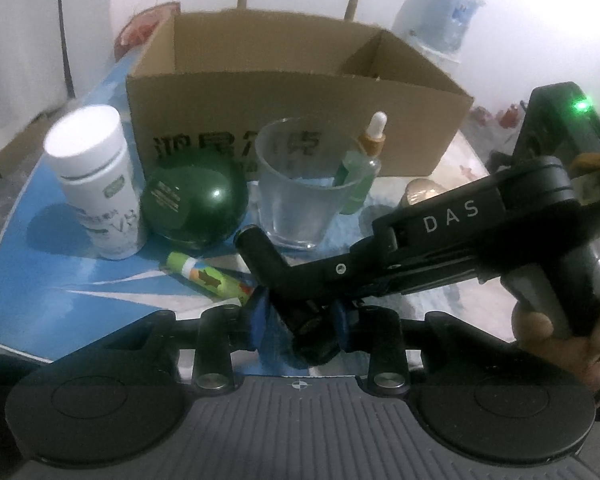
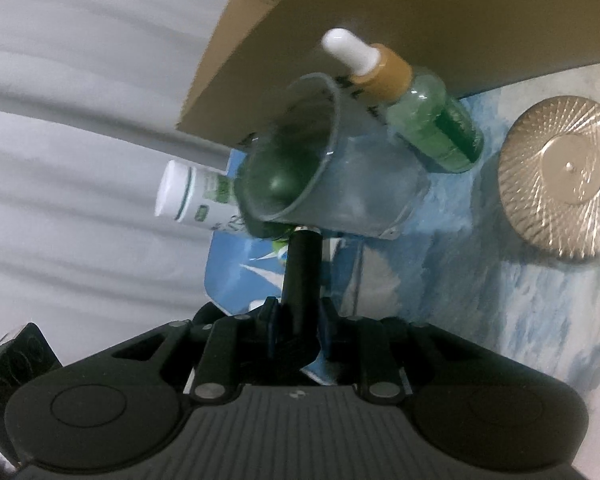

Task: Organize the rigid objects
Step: 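Carry the black battery into the cardboard box and open the right gripper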

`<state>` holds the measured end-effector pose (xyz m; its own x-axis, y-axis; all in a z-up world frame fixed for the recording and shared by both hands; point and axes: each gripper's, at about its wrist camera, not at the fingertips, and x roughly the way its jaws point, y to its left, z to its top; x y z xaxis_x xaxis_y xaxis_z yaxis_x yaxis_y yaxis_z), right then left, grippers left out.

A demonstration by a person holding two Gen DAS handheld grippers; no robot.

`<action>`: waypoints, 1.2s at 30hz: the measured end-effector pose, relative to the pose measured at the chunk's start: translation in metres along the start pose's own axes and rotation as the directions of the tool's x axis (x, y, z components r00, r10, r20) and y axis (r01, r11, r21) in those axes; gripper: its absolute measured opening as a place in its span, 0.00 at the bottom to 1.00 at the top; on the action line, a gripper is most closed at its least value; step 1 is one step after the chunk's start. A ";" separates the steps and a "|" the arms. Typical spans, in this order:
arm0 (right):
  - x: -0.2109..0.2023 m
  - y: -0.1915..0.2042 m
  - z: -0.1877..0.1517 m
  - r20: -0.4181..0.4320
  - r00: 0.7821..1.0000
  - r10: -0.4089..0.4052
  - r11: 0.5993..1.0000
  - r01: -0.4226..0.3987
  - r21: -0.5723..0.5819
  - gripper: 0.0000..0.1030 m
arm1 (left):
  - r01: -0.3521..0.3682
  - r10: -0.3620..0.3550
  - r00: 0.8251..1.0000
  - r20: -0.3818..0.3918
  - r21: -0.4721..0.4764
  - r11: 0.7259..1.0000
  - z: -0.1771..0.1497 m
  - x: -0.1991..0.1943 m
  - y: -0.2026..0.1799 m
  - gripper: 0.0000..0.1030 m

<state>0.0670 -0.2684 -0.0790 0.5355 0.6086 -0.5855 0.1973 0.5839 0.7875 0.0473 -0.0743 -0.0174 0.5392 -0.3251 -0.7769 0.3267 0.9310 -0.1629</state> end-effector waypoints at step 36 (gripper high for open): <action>0.028 0.053 0.236 0.096 0.987 -0.125 0.992 0.126 0.000 0.23 | -0.079 0.096 0.989 -0.116 0.145 0.986 0.229 0.109 0.039 0.31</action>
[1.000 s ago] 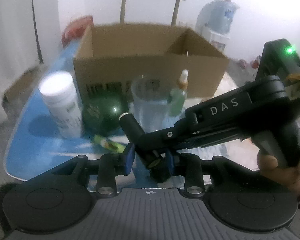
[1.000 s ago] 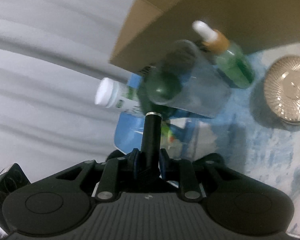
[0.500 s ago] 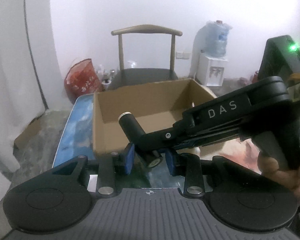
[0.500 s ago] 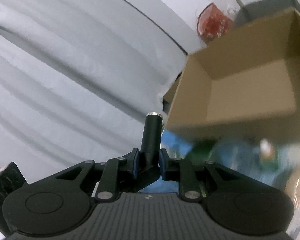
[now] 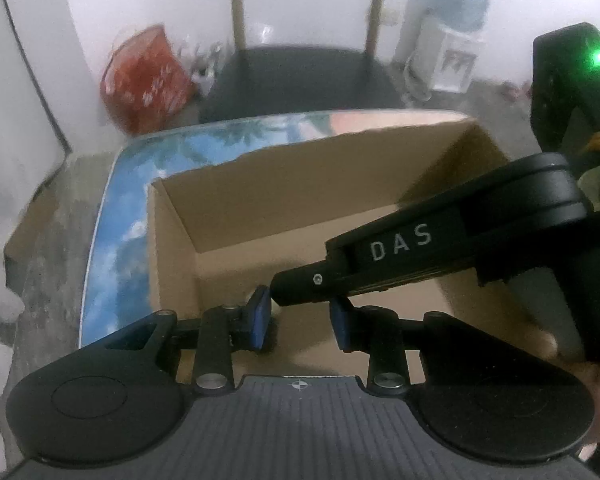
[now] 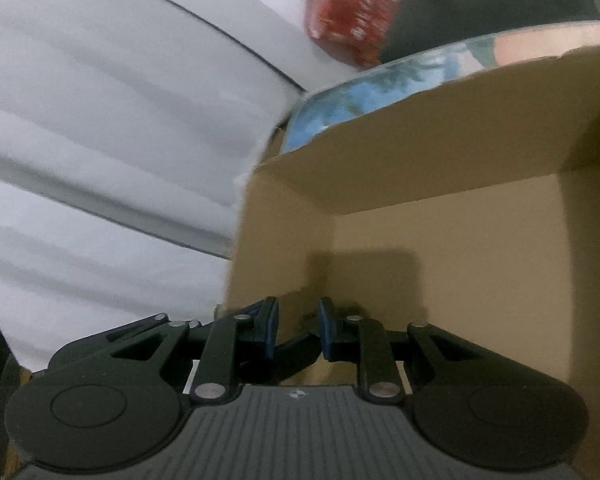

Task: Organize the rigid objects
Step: 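Carry the black battery into the cardboard box and open the right gripper, then move the right tool back toward the table objects, then grasp the green-and-white battery with the right gripper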

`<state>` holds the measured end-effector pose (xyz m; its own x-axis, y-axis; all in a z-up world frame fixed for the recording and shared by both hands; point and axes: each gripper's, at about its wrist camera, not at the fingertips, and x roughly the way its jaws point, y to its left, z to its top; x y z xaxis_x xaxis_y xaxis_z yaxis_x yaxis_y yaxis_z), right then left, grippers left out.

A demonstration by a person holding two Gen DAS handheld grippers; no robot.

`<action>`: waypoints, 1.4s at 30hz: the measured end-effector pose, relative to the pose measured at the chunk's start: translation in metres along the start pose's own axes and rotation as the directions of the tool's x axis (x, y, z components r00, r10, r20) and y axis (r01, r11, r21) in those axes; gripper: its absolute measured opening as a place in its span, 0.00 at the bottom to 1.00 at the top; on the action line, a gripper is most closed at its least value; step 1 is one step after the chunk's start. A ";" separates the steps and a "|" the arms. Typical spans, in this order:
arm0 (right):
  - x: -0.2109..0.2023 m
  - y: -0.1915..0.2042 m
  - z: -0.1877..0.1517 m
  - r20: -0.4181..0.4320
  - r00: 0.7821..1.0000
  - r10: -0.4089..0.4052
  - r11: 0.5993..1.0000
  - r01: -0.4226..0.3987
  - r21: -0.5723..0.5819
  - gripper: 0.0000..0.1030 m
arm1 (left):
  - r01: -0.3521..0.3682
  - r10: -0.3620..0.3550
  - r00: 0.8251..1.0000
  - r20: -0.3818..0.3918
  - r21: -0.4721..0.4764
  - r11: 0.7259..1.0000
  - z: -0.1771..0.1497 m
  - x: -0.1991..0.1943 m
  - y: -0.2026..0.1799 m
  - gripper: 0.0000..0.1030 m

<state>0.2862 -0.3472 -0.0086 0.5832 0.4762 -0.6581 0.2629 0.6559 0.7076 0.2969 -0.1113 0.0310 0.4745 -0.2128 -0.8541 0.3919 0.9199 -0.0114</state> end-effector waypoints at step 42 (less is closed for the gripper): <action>-0.021 -0.006 -0.227 0.004 1.000 0.000 0.995 0.000 -0.098 0.22 | 0.214 -0.199 0.977 0.078 -0.292 0.932 -0.215 -0.049 0.032 0.47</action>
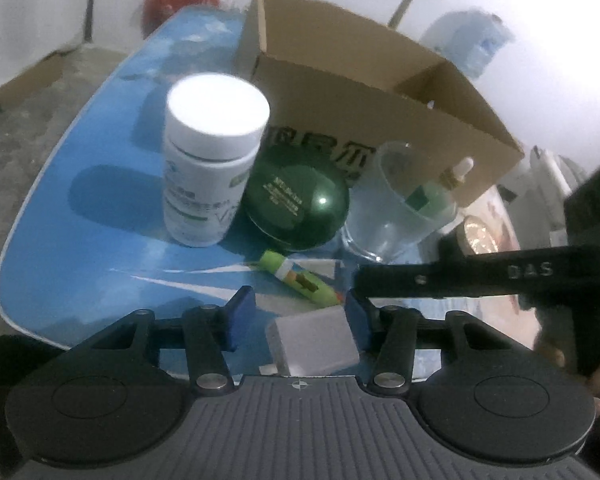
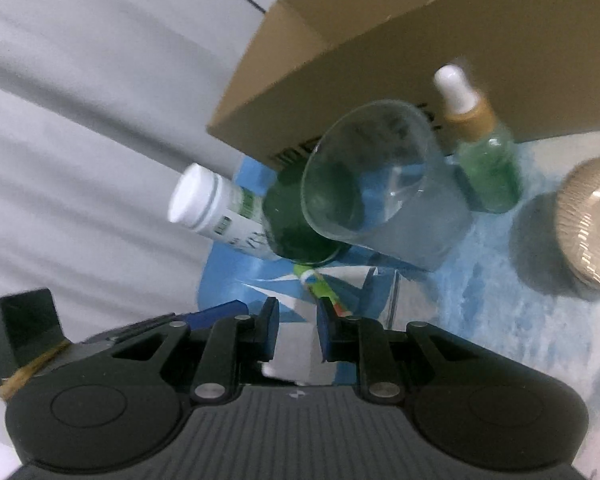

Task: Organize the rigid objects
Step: 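Grasp the green-and-white battery with the right gripper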

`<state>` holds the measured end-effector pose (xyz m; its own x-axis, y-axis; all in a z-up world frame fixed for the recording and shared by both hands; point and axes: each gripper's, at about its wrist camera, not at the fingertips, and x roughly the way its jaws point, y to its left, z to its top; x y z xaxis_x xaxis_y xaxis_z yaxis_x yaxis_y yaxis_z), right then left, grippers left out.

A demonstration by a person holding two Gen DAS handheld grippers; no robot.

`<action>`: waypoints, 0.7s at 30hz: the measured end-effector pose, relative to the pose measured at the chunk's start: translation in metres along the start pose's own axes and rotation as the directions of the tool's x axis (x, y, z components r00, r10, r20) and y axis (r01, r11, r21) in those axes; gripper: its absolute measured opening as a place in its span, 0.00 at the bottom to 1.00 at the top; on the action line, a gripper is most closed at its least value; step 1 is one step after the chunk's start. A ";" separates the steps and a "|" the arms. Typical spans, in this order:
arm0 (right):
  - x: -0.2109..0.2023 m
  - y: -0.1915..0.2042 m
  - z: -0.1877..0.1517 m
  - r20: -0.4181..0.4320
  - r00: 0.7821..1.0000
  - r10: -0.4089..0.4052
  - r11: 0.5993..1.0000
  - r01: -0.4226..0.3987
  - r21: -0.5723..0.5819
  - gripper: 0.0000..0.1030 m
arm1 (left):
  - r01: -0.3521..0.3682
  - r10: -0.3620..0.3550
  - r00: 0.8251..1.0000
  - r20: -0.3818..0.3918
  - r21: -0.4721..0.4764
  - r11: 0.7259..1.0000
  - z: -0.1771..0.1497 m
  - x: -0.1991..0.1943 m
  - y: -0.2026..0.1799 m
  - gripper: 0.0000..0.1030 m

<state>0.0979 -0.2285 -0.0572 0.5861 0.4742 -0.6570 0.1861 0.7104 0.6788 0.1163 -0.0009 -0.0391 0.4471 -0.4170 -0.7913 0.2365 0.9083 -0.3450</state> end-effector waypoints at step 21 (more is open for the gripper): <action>0.057 0.038 0.003 -0.092 0.968 -0.235 0.940 0.202 -0.274 0.22 | 0.089 -0.088 0.996 -0.014 0.030 0.996 -0.016 0.008 0.023 0.47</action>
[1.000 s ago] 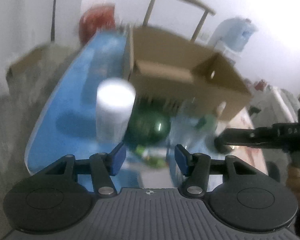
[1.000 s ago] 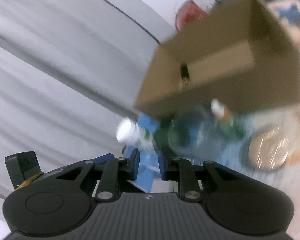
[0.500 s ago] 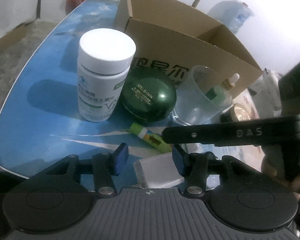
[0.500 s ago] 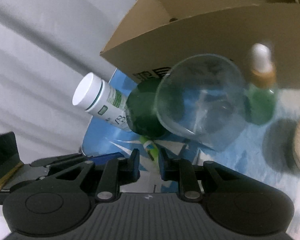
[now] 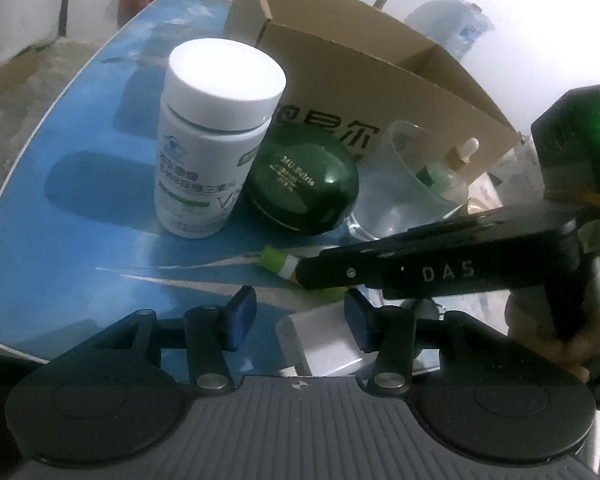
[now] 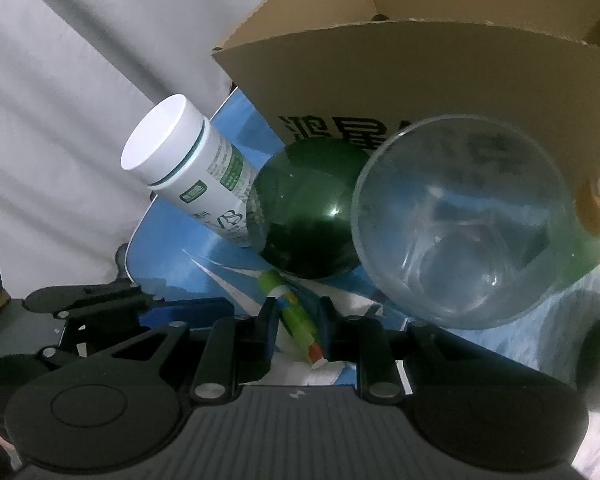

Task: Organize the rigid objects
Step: 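Grasp the green-and-white battery with the right gripper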

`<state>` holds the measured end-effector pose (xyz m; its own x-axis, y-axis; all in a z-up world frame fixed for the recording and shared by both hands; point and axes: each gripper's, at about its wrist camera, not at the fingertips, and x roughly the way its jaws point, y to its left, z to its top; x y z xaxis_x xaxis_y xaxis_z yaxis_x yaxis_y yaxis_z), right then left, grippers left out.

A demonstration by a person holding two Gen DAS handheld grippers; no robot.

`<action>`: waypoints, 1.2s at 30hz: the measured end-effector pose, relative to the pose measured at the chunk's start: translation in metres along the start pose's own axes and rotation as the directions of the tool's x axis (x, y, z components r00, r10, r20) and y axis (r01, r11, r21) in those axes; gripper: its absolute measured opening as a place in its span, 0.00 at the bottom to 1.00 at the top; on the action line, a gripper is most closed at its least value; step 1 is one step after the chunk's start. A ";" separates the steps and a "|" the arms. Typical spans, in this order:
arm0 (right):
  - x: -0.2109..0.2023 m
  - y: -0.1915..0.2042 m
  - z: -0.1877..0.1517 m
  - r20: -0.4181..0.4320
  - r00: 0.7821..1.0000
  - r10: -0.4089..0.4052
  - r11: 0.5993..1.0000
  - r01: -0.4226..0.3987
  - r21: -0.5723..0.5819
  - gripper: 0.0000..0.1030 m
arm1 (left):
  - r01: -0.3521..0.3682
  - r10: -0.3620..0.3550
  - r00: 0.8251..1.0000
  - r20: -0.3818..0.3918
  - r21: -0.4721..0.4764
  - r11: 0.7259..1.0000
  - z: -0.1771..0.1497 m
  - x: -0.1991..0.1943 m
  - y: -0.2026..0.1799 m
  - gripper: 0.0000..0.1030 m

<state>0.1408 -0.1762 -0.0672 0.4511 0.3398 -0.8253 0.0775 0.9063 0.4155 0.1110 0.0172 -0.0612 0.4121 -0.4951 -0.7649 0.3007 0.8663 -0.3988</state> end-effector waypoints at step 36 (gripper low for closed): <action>-0.019 -0.100 -0.039 0.120 0.964 0.239 0.847 -0.267 0.459 0.15 | 0.017 0.005 0.982 -0.188 0.111 0.994 0.027 0.045 -0.057 0.36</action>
<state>0.0901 -0.2635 -0.1082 0.5603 0.5135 -0.6499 0.3531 0.5617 0.7482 0.1357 -0.0560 -0.0594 0.2446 -0.4701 -0.8481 0.4015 0.8452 -0.3527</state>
